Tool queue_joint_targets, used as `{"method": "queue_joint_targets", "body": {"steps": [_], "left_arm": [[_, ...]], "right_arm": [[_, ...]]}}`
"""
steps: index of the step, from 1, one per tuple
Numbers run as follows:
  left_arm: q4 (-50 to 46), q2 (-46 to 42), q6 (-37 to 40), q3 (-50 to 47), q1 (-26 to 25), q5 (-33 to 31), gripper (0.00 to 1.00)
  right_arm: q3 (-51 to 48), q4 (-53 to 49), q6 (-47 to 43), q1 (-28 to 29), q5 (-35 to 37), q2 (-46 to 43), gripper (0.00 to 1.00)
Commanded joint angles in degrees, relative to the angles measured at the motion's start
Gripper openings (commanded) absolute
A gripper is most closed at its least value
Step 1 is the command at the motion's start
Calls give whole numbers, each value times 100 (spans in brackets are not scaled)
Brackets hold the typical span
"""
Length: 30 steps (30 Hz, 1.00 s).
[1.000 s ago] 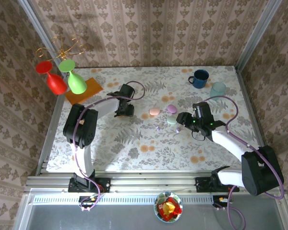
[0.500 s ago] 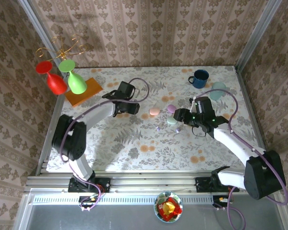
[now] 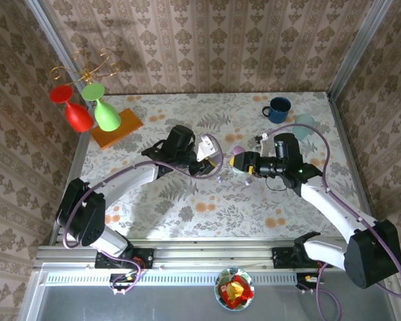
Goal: Insert wireless bluetooth earbuds into charging case
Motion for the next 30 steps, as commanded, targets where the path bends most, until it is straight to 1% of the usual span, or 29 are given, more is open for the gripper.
{"method": "queue_joint_targets", "body": {"steps": [1,5,9,12,13,21,23,25,27,29,30], "left_arm": [[308,-302,649,-99,-116,586,37],[672,-468,655,-318,-183,923,37],[821,-509,708,-438,-203,1043,36],[771,-517,734,-450,-202,1068,36],[785,-531,750,-464,-200,1061,36],[878,-564,715,-533,-204,1075,36],[960,-553,672,-561,-204,1085,36],[1105,-562,601,-607,-199,1057,39],[1323,-625,441,-752,-198,1011,44],[1729,-747,268,-1007,-188,977,53],[2085,-841,77,-1231,-178,962,57]], "right_arm": [[-10,308,150,92,-431,159,66],[-24,597,292,149,-465,327,66],[-40,867,416,158,-479,524,65],[-60,1072,543,160,-518,589,61],[-53,1066,538,167,-519,598,59],[-106,1138,611,171,-582,607,27],[-111,1188,664,171,-602,591,22],[-112,1202,700,171,-594,551,20],[-121,1254,770,167,-555,487,19],[-122,1384,912,167,-543,429,19],[-116,1482,1003,171,-545,408,19]]}}
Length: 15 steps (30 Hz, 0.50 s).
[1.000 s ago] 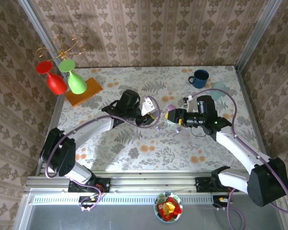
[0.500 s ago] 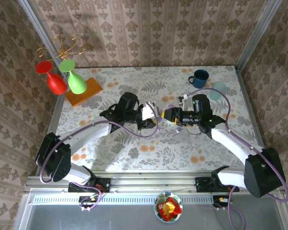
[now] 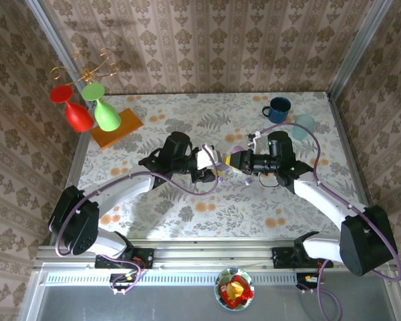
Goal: Insert wireless bluetooth earbuds into charging case
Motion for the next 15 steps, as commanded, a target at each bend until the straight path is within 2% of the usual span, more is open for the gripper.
{"method": "queue_joint_targets", "body": {"steps": [1,3,7,9,11,15], "left_arm": [[1127,-401,-577,-541,2,131,62],[1932,-581,-1057,-948,54,167,77],[3390,-800,-1882,-1526,216,125,90],[4553,-790,-2396,-1899,379,-143,99],[5351,-709,-2837,-2146,562,-145,100],[5977,-561,-3374,-2157,770,199,100]], "right_arm": [[-61,441,329,26,-111,-163,18],[-23,648,578,21,-162,-168,18],[-67,1353,1404,3,-215,-140,18],[-120,1779,1889,4,-175,-101,18],[-139,2210,2321,12,-227,-31,18],[-122,2956,3178,29,-400,110,16]]}}
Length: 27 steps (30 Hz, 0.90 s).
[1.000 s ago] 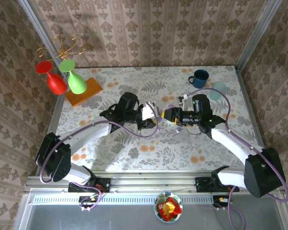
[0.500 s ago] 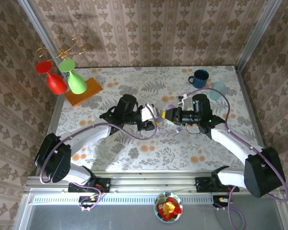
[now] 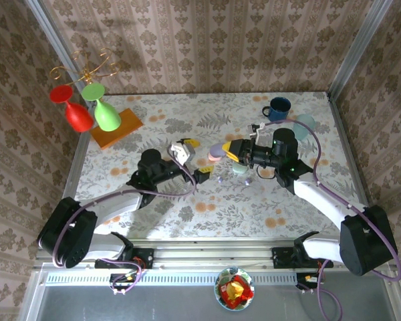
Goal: Insert wireless bluetooth earbuds into charging case
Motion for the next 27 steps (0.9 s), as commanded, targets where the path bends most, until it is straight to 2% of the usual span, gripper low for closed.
{"method": "queue_joint_targets", "body": {"steps": [1,8,17,27], "left_arm": [[1459,91,-762,13,57,305,100],[2574,601,-1133,49,83,569,91],[2603,678,-1021,262,-35,737,85],[2620,540,-1087,391,-31,820,70]], "right_arm": [[-51,1141,1088,50,-293,104,16],[49,1955,1665,290,-340,172,15],[128,2893,2456,451,-394,387,11],[98,2773,2366,462,-272,411,8]]}}
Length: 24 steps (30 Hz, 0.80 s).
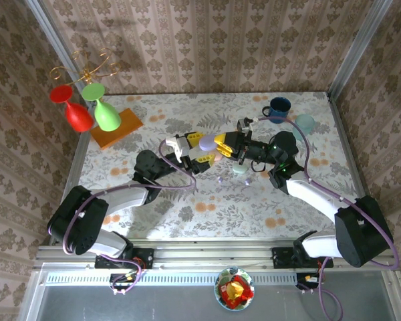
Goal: Insert wireless bluetooth earbuds into charging case
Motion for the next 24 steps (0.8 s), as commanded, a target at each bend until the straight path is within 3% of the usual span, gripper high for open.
{"method": "queue_joint_targets", "body": {"steps": [1,19,24], "left_arm": [[260,-135,-78,183,-2,138,70],[259,-211,-103,210,-17,376,49],[248,-212,-128,196,-19,395,47]], "right_arm": [[90,187,-31,32,10,42,8],[100,197,-113,40,11,237,6],[100,121,-184,37,2,251,6]]}}
